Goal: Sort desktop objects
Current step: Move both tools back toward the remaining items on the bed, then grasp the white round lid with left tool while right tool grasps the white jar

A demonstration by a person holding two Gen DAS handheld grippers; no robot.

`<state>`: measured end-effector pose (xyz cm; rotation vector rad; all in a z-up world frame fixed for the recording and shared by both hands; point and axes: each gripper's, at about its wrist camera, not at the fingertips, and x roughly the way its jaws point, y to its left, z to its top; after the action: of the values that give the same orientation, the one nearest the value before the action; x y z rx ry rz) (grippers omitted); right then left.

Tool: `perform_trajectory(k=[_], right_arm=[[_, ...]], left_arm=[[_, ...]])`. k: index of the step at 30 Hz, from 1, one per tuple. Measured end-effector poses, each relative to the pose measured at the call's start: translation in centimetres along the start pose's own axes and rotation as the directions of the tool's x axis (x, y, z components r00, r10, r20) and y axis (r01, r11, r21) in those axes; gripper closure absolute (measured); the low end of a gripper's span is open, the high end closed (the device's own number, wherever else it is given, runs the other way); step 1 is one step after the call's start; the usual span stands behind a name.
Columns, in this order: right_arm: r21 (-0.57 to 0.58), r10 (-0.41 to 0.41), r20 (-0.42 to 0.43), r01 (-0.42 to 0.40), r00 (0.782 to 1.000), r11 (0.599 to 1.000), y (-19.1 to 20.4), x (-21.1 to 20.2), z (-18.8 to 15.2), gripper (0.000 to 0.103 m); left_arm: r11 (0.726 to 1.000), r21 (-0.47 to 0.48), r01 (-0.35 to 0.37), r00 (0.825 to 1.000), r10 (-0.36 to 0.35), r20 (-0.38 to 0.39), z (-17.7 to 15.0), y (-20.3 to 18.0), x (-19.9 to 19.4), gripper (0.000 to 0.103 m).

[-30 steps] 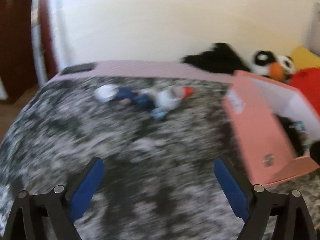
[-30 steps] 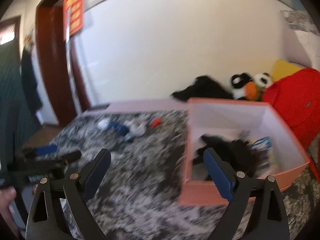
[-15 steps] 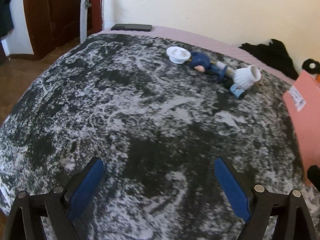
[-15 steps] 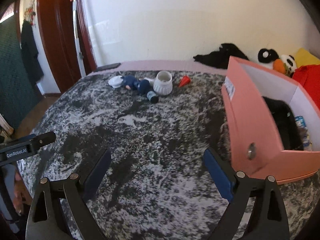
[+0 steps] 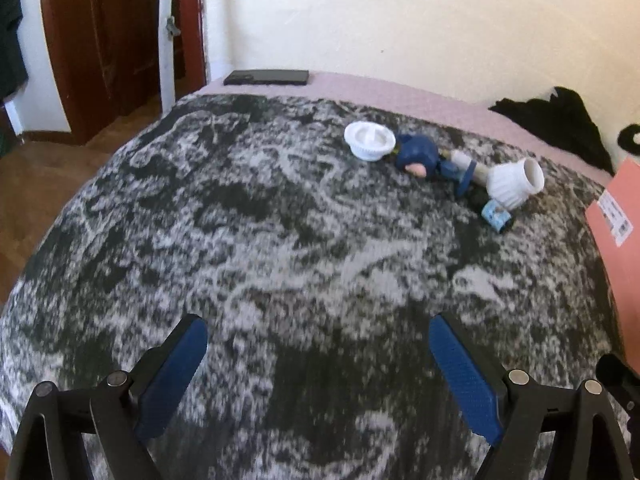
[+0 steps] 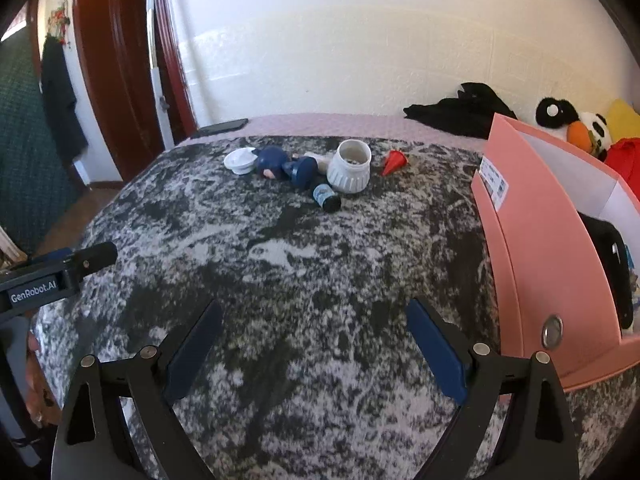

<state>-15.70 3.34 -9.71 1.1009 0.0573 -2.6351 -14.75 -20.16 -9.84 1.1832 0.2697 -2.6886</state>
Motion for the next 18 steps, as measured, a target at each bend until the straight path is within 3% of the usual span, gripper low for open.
perform_trajectory(k=[10,18], right_arm=[[0.015,-0.002,0.014,0.001,1.000,1.000,-0.6,3.1,3.2,0.007],[0.070,-0.004,-0.017,0.005,1.000,0.998,-1.8,8.1,4.8,0.007]], left_arm=[[1.000,0.002,0.008,1.000,-0.008,-0.011,3.9,-0.1,4.5,0.009],[0.998,0.006,0.067,0.995,-0.066,-0.078,6.3,-0.6,11.0,0.009]])
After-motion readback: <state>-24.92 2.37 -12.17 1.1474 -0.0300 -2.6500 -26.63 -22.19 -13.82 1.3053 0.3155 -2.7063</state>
